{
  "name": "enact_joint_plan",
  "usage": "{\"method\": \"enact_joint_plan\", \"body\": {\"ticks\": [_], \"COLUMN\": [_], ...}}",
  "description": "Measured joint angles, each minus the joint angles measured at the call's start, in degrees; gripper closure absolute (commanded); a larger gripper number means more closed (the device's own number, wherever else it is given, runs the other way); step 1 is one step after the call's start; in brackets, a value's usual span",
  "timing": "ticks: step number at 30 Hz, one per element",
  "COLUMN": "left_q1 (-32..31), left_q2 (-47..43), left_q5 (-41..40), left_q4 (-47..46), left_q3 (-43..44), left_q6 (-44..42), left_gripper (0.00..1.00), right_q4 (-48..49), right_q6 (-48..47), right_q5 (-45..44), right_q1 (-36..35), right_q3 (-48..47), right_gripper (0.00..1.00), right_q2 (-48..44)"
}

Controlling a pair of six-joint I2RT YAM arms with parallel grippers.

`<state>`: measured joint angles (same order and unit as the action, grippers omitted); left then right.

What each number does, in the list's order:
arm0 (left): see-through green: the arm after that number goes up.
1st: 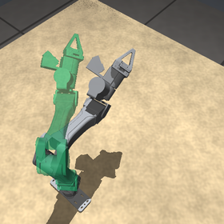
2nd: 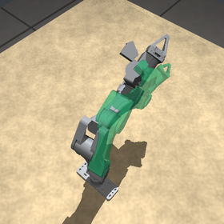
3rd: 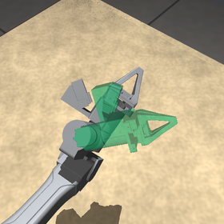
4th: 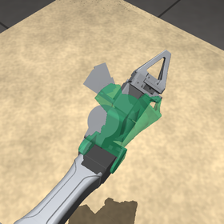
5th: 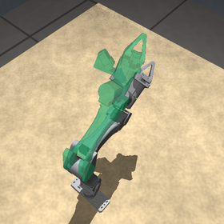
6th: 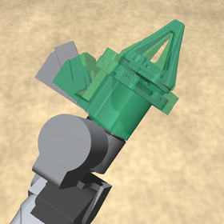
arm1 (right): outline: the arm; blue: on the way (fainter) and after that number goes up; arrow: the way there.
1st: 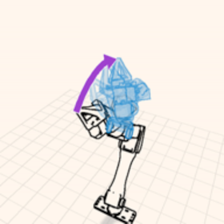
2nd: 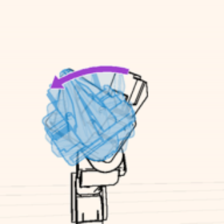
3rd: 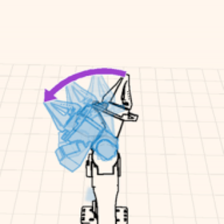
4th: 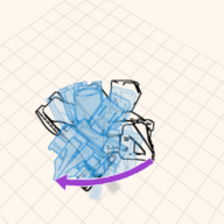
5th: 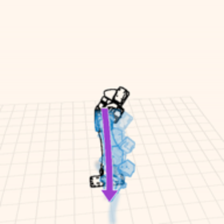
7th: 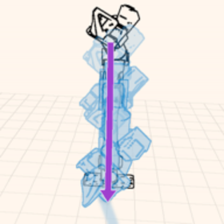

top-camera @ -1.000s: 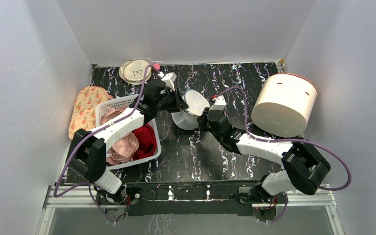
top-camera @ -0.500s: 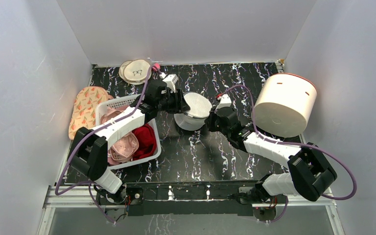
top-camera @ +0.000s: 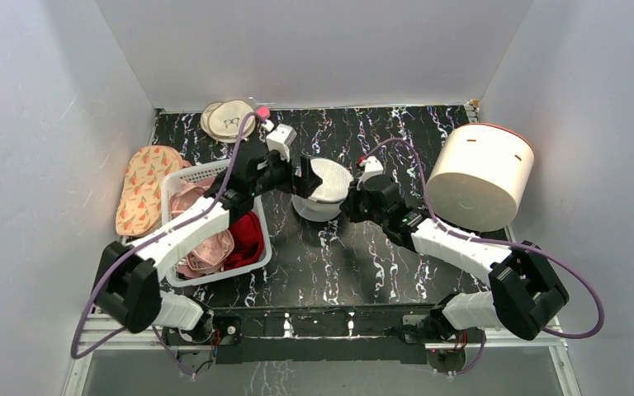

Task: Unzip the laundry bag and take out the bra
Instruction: Unzip the laundry bag at the center of the board.

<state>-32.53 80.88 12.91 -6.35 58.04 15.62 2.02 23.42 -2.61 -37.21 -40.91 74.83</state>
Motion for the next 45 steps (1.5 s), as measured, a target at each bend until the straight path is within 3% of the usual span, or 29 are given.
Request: {"method": "enact_joint_plan", "body": {"ticks": [5,11,14,19,23,26,31,39,45], "left_q1": [-1.62,-5.40,-8.20,-11.28,-11.98,-12.26,-12.46,-13.81,-13.97], "left_q2": [-7.63,-7.21,-7.26,-7.26,-6.88,-5.68,-3.26,-3.10,-0.74], "left_q5": [4.72,10.08,8.90,3.89,0.37,-1.62,-3.26,-5.60,-6.47], "left_q4": [-11.52,-12.85,-12.81,-13.38,-13.90,-14.38,-13.79,-14.64,-13.79], "left_q3": [-10.82,-14.71,-15.65,-17.59,-17.75,-17.44,-16.48,-16.46,-15.30], "left_q6": [-8.79,-22.08,-28.70,-35.21,-38.01,-39.01,-39.34,-40.52,-40.48], "left_gripper": [0.11,0.21,0.32,0.32,0.37,0.46,0.48,0.62,0.76], "right_q4": [-1.70,-2.16,-2.16,-2.25,-2.32,-2.64,-3.28,-3.21,-3.23], "right_q6": [-0.68,-3.21,-4.04,-4.57,-5.18,-5.38,-5.55,-5.33,-5.20], "right_q5": [2.23,6.34,8.57,12.66,14.62,15.50,16.33,17.62,17.42], "right_q1": [0.00,0.07,0.11,0.13,0.13,0.15,0.15,0.15,0.15], "right_q3": [-1.14,-3.15,-3.34,-3.34,-3.34,-3.34,-3.34,-3.30,-3.23], "right_gripper": [1.00,1.00,1.00,1.00,1.00,1.00,1.00,1.00,1.00], "right_q2": [0.00,0.00,0.00,0.00,0.00,0.00,0.00,0.00,0.00]}}
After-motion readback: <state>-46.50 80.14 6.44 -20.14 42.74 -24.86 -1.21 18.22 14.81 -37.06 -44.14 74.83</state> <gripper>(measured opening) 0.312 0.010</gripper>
